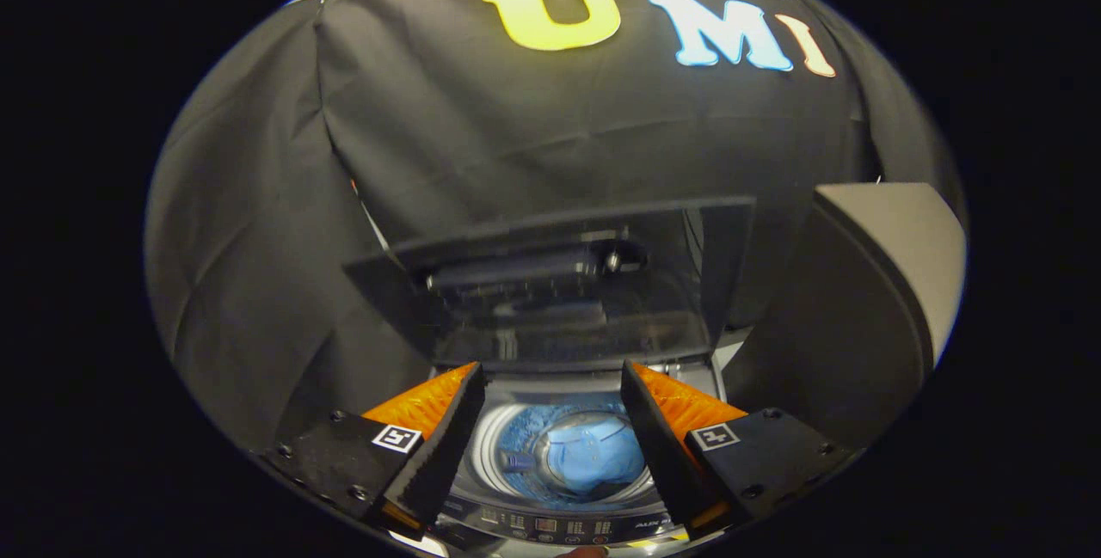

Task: Put the clothes into the washing machine and then close the washing machine lid.

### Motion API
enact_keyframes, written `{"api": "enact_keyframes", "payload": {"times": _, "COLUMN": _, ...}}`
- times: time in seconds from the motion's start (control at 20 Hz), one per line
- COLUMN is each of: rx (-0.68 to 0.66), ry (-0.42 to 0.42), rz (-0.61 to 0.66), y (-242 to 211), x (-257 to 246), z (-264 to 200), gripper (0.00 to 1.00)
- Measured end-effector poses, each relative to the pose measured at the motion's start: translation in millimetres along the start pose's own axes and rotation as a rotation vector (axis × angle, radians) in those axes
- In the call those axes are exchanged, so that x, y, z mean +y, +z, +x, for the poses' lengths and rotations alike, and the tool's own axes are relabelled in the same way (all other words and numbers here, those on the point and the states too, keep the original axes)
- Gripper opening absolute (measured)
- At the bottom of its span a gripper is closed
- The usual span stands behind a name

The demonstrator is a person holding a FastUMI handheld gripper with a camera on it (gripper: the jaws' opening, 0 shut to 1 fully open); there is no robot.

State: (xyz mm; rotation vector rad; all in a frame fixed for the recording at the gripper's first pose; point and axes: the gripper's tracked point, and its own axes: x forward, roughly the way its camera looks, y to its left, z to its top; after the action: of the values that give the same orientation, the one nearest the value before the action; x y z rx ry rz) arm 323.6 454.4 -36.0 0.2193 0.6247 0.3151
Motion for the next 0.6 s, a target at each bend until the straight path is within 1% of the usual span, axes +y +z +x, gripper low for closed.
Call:
{"api": "enact_keyframes", "payload": {"times": 0.3, "rx": -0.138, "ry": 0.006, "rz": 0.026, "y": 86, "x": 0, "z": -12, "gripper": 0.97}}
{"api": "enact_keyframes", "payload": {"times": 0.45, "rx": -0.173, "ry": 0.007, "rz": 0.019, "y": 110, "x": 7, "z": -8, "gripper": 0.97}}
{"api": "enact_keyframes", "payload": {"times": 0.6, "rx": -0.159, "ry": 0.003, "rz": 0.01, "y": 121, "x": 12, "z": 10, "gripper": 0.98}}
